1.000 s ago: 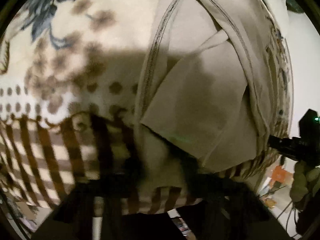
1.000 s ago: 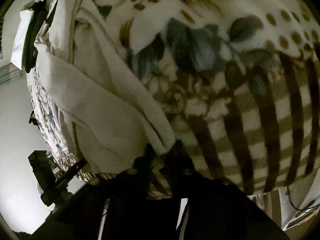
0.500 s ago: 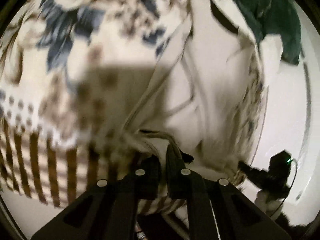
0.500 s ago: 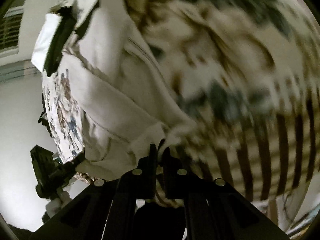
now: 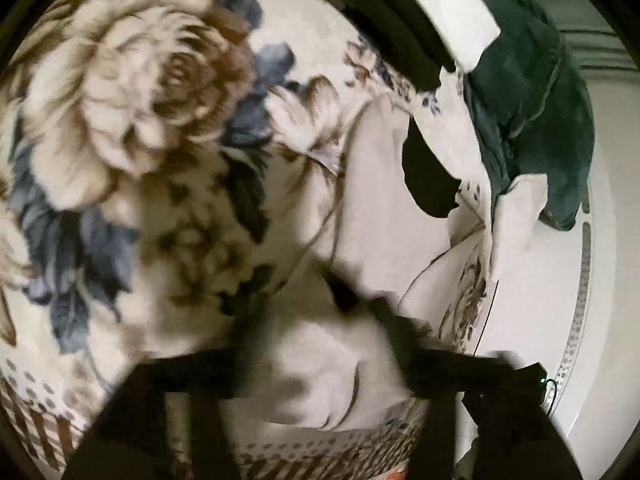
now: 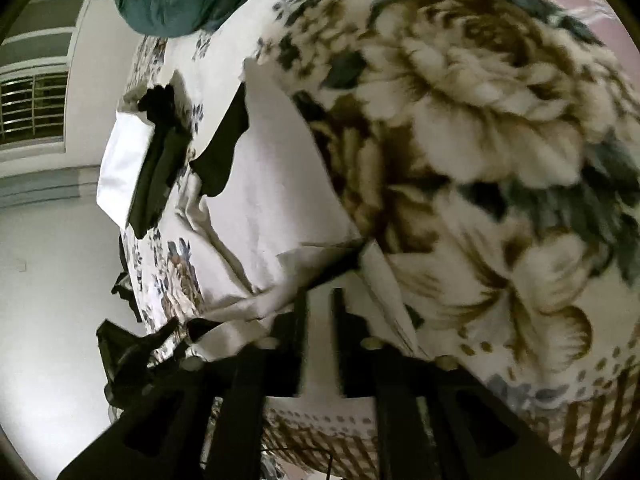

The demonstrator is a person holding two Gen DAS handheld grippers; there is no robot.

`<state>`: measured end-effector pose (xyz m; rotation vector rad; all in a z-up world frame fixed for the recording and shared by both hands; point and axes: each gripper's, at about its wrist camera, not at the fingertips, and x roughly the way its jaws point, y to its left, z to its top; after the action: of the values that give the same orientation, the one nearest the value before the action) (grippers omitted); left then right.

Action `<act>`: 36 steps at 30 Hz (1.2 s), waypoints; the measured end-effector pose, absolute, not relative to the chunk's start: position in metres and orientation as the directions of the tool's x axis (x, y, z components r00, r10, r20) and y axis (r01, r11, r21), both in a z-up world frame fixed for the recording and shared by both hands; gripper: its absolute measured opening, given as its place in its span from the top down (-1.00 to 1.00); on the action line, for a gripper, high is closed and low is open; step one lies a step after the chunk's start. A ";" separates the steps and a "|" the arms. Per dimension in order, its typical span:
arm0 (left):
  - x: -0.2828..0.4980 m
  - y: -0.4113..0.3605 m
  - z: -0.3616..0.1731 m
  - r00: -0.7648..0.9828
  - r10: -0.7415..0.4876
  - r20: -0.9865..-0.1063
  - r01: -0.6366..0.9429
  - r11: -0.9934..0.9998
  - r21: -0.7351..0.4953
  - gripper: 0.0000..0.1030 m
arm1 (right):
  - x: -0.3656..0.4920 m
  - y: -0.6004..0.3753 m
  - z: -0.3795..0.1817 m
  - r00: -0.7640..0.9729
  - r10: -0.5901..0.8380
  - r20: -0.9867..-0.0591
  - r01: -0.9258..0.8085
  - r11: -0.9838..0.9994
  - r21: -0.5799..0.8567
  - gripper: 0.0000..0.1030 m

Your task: Fold small clothes

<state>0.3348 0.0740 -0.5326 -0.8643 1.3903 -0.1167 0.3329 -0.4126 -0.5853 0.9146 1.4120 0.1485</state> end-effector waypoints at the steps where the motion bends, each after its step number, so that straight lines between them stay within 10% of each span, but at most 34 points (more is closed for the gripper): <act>1: 0.327 0.081 -0.533 0.238 -0.543 -0.806 -0.419 0.691 -0.589 -0.33 | 0.329 -0.413 -0.585 0.212 0.583 -0.784 0.418 0.672 0.612 0.37; 14: 0.347 0.027 -0.558 0.125 -0.367 -0.922 -0.165 0.908 -0.384 -0.24 | 0.342 -0.377 -0.613 0.096 0.445 -0.891 0.254 0.854 0.454 0.35; 16: 0.357 0.014 -0.562 0.123 -0.357 -0.926 -0.118 0.921 -0.371 0.93 | 0.346 -0.371 -0.608 0.123 0.380 -0.917 0.220 0.890 0.398 0.70; 27: 0.363 0.058 -0.566 0.148 -0.325 -0.934 -0.271 0.895 -0.354 0.95 | 0.368 -0.375 -0.597 0.118 0.263 -0.957 0.253 0.924 0.285 0.96; 36: 0.365 0.052 -0.559 0.155 -0.339 -0.928 -0.241 0.898 -0.368 0.95 | 0.364 -0.348 -0.564 0.151 0.260 -0.954 0.093 0.957 0.276 0.28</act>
<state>0.3650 0.0517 -0.5593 -0.4923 1.4316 -0.0746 0.3637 -0.3475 -0.5643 0.2977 1.4206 0.1229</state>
